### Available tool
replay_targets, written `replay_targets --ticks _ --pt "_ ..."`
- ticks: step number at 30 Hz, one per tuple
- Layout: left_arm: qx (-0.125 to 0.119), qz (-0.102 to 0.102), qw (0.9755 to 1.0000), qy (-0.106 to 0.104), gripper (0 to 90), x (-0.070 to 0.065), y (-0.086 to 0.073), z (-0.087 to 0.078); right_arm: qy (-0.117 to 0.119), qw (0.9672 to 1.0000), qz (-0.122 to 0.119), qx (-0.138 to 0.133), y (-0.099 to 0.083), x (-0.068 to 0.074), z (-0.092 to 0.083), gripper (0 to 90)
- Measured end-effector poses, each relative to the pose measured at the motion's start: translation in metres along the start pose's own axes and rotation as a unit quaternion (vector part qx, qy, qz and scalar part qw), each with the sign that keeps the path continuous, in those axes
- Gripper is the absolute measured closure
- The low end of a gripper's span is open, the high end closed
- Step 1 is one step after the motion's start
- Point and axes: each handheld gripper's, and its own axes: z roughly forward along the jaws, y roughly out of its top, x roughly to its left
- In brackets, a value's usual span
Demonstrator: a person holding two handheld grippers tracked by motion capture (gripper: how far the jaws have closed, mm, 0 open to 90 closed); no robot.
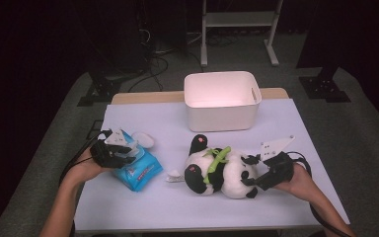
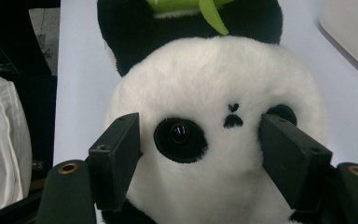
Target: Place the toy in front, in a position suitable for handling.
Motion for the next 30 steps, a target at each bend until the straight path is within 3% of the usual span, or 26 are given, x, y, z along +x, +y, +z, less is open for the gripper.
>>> replay_targets --ticks 8,19,30 --pt "0.002 0.025 0.9996 0.016 87.9 -0.001 0.000 0.001 0.002 1.0000 -0.002 -0.002 0.000 -0.001 0.000 29.3" --pt "0.011 0.033 0.9994 0.010 88.9 -0.003 0.002 0.001 0.002 1.0000 0.000 -0.002 0.000 -0.001 0.000 28.7" --pt "-0.005 0.042 0.9988 -0.025 88.9 -0.012 0.013 -0.009 0.001 1.0000 0.000 -0.002 0.000 0.000 0.000 28.3"
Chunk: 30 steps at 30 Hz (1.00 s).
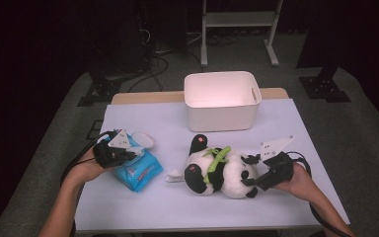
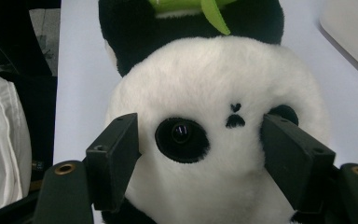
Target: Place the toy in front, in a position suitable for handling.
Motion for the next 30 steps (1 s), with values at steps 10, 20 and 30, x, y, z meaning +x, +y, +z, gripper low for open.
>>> replay_targets --ticks 10,20,30 --pt "-0.017 0.051 0.9977 -0.041 88.9 -0.021 0.031 -0.003 0.000 1.0000 0.000 -0.001 0.000 0.000 0.000 28.2" --pt "-0.067 0.095 0.9883 -0.098 88.8 -0.042 0.077 -0.005 -0.001 1.0000 0.001 -0.001 0.000 0.000 0.000 28.1" --pt "-0.095 0.159 0.9739 -0.131 88.6 -0.062 0.151 0.016 -0.001 1.0000 0.001 -0.005 -0.001 0.000 -0.001 28.0"
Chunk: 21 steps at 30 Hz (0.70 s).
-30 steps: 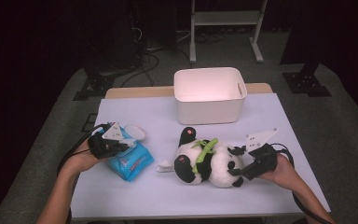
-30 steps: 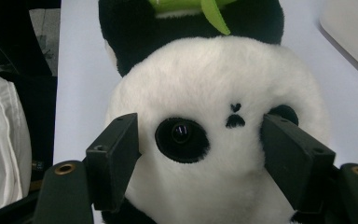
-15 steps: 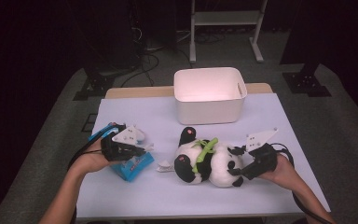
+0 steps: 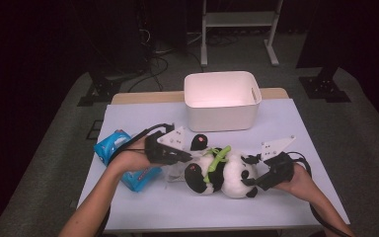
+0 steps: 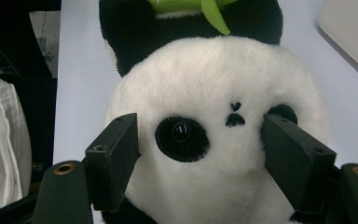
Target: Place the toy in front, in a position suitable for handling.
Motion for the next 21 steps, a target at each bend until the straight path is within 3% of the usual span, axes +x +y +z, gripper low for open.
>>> replay_targets --ticks 3,4,5,8,12,13,21 --pt "-0.003 0.022 0.9997 -0.012 88.5 0.002 0.020 0.009 -0.001 1.0000 0.000 -0.005 0.000 0.001 -0.004 30.4" --pt "-0.003 0.022 0.9997 -0.012 88.6 0.002 0.020 0.009 0.001 1.0000 0.001 -0.005 -0.001 0.001 -0.006 30.8" --pt "0.000 0.037 0.9991 -0.021 88.6 0.001 0.033 0.014 0.002 1.0000 0.006 -0.006 -0.001 0.000 -0.008 31.0" --pt "0.003 0.046 0.9986 -0.026 88.6 0.001 0.046 0.021 0.007 0.9999 0.011 -0.007 -0.003 -0.001 -0.013 31.5" --pt "0.000 0.065 0.9972 -0.037 88.6 0.000 0.069 0.035 0.005 0.9999 0.009 0.013 -0.007 -0.002 -0.018 31.7" --pt "0.001 0.073 0.9964 -0.042 88.6 0.000 0.078 0.045 0.002 0.9998 0.007 0.021 -0.009 -0.002 -0.021 32.1" --pt "0.018 0.079 0.9943 -0.069 84.5 -0.005 0.095 0.085 0.003 0.9995 0.026 0.016 -0.019 -0.012 -0.039 30.6"
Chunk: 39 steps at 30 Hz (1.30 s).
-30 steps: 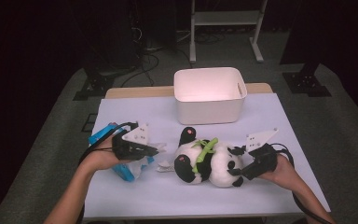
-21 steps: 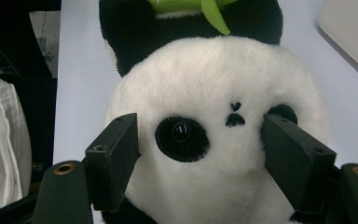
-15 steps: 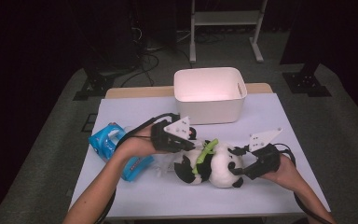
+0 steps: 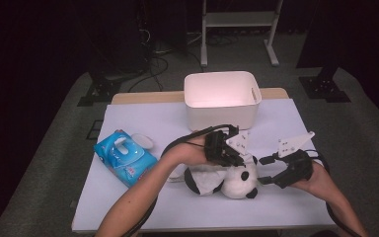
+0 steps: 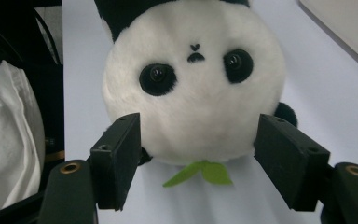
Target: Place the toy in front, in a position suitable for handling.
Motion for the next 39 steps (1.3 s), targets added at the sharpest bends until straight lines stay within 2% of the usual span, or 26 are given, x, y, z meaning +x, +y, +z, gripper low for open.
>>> replay_targets --ticks 3,5,11,14,18,21,24,26,27,28,29,30,35,39 --pt "0.004 -0.002 1.0000 -0.003 78.3 0.001 0.001 0.004 0.001 0.9999 0.006 -0.013 -0.002 -0.002 -0.006 30.6" --pt "-0.003 -0.009 1.0000 0.002 72.3 0.001 0.002 0.003 0.002 0.9997 0.006 -0.022 -0.003 -0.003 -0.010 30.6" --pt "-0.008 -0.014 0.9997 0.018 70.2 0.000 -0.001 -0.014 0.012 0.9991 -0.010 -0.039 0.005 0.004 -0.019 30.6" --pt "-0.008 -0.018 0.9995 0.025 69.9 -0.001 -0.006 -0.023 0.013 0.9990 -0.020 -0.039 0.009 0.007 -0.019 30.6" --pt "-0.011 -0.024 0.9989 0.038 69.9 -0.003 -0.014 -0.032 0.020 0.9979 -0.039 -0.047 0.024 0.014 -0.017 31.1" --pt "-0.010 -0.028 0.9985 0.045 70.0 -0.005 -0.021 -0.040 0.025 0.9976 -0.045 -0.046 0.032 0.016 -0.014 31.5" --pt "-0.006 -0.037 0.9977 0.057 70.0 -0.008 -0.034 -0.049 0.031 0.9968 -0.066 -0.033 0.051 0.020 -0.004 31.8" --pt "-0.004 -0.041 0.9974 0.059 70.0 -0.010 -0.041 -0.051 0.035 0.9958 -0.079 -0.030 0.062 0.023 0.003 33.9" --pt "-0.004 -0.041 0.9974 0.059 70.0 -0.010 -0.041 -0.051 0.035 0.9958 -0.079 -0.030 0.062 0.023 0.003 33.9" --pt "-0.002 -0.049 0.9969 0.062 70.0 -0.012 -0.049 -0.052 0.039 0.9949 -0.089 -0.027 0.071 0.026 0.009 34.9" --pt "-0.002 -0.049 0.9969 0.062 70.1 -0.012 -0.049 -0.052 0.039 0.9949 -0.089 -0.027 0.071 0.026 0.009 34.9" --pt "-0.004 -0.053 0.9965 0.065 70.0 -0.014 -0.056 -0.054 0.044 0.9939 -0.098 -0.024 0.080 0.028 0.016 36.6" --pt "-0.010 -0.061 0.9957 0.069 70.0 -0.017 -0.066 -0.060 0.046 0.9924 -0.114 -0.008 0.096 0.032 0.031 38.4" --pt "-0.015 -0.065 0.9949 0.076 70.0 -0.021 -0.076 -0.067 0.047 0.9908 -0.126 0.011 0.103 0.033 0.048 45.0"
